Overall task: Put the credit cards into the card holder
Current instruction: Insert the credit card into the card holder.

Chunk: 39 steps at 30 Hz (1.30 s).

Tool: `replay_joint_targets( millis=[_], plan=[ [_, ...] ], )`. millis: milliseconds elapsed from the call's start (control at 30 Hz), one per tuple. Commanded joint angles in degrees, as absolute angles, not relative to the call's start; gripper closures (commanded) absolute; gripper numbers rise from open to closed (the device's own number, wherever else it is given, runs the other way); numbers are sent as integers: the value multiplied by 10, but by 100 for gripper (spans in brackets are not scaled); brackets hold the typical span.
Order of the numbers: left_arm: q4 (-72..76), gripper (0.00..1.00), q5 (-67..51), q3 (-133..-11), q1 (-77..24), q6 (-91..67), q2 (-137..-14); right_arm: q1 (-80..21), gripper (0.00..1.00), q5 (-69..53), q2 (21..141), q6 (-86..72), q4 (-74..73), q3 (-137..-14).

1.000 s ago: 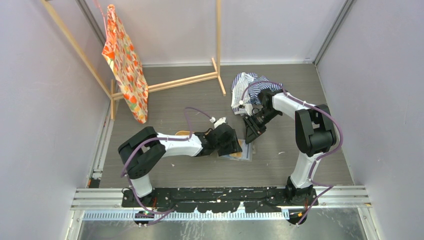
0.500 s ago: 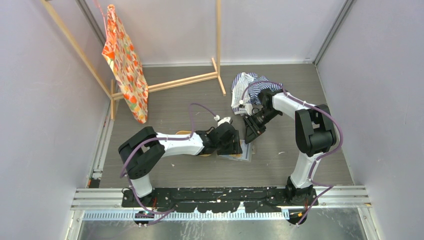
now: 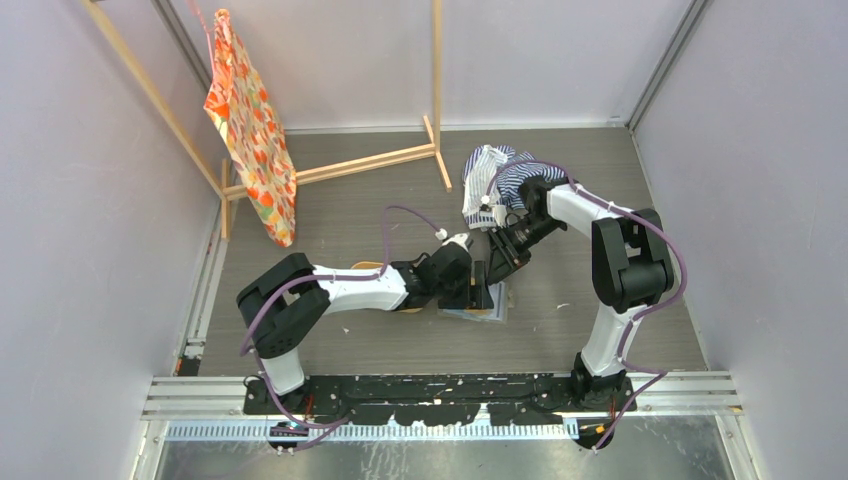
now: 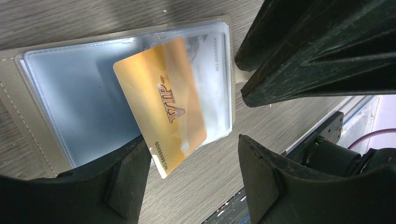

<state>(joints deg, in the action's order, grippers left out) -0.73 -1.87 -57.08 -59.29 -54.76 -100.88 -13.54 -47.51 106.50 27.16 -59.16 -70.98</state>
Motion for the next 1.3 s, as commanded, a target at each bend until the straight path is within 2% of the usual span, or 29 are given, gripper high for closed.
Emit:
replay_joint_targets(
  millis=[0, 467, 833, 1267],
  plan=[
    [32, 31, -43, -571, -594, -527, -1002, -131, 68, -490, 1053, 266, -589, -722],
    [-25, 31, -31, -577, -577, -541, -1004, -126, 68, -475, 1056, 253, -572, -716],
    [12, 32, -50, -568, -571, -528, -1004, -125, 68, -536, 1079, 181, -524, -714],
    [-26, 32, -77, -630, -567, -486, -1052, -112, 68, -506, 1082, 179, -520, -712]
  ],
)
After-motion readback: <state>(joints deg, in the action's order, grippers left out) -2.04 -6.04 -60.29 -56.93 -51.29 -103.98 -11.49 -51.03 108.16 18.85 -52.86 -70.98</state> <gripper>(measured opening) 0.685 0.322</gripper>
